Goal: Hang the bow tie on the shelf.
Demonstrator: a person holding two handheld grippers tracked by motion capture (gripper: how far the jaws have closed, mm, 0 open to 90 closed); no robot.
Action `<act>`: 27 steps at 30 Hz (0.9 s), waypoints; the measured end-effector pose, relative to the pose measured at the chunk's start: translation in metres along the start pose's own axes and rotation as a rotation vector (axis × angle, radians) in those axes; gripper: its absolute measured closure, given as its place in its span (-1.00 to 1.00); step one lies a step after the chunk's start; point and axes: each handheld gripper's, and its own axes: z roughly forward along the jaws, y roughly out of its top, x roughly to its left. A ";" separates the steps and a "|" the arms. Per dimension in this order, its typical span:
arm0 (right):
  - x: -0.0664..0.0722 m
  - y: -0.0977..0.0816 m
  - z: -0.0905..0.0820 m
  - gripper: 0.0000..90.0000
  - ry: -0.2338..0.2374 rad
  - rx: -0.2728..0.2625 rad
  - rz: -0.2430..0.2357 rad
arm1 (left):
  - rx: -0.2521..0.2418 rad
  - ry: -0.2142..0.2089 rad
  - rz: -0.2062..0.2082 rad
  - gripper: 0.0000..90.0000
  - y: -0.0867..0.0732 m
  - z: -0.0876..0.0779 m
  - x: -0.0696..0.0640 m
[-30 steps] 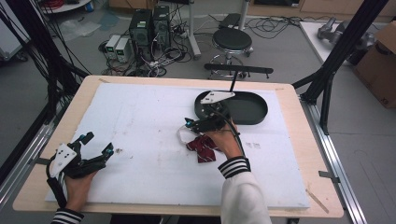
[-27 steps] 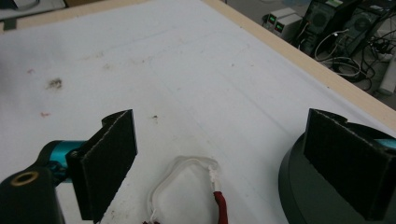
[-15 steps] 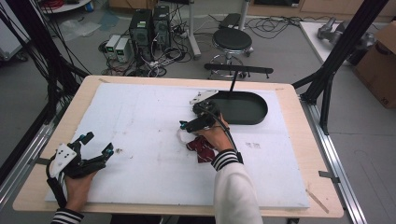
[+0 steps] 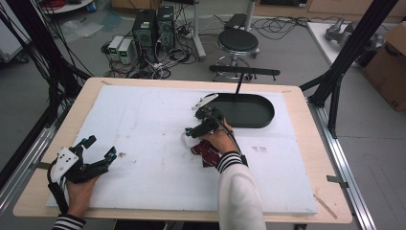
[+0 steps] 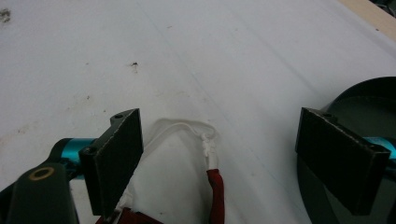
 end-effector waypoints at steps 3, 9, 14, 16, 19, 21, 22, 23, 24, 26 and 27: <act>0.001 0.000 0.003 -0.65 0.006 0.020 -0.007 | -0.001 0.000 -0.001 -0.68 0.000 0.000 0.000; 0.002 -0.001 0.011 -0.62 0.003 0.091 -0.037 | 0.000 0.000 -0.001 -0.68 0.000 0.000 0.000; 0.002 0.010 0.014 -0.61 -0.021 0.153 -0.070 | -0.001 0.001 -0.003 -0.68 0.000 0.000 0.000; 0.002 0.011 0.016 -0.53 -0.022 0.166 -0.080 | -0.002 0.000 -0.002 -0.68 0.000 0.000 0.000; 0.002 0.011 0.019 -0.48 -0.010 0.175 -0.082 | 0.000 -0.001 -0.003 -0.68 0.000 0.000 0.000; 0.003 0.009 0.025 -0.38 -0.002 0.222 -0.111 | -0.001 0.001 -0.004 -0.68 0.000 0.000 0.000; 0.004 0.009 0.026 -0.35 0.001 0.229 -0.112 | 0.000 0.000 -0.004 -0.68 0.000 0.000 0.000; 0.004 0.009 0.028 -0.33 0.001 0.226 -0.114 | -0.001 0.000 -0.004 -0.68 0.000 0.000 0.000; 0.004 0.010 0.028 -0.29 -0.003 0.225 -0.116 | 0.000 0.001 -0.003 -0.68 0.000 0.000 0.000; 0.004 0.010 0.029 -0.19 0.003 0.220 -0.125 | -0.001 0.001 -0.005 -0.68 0.000 0.000 0.000; 0.005 0.010 0.029 -0.14 0.002 0.225 -0.124 | 0.000 0.001 -0.004 -0.68 0.000 0.000 0.000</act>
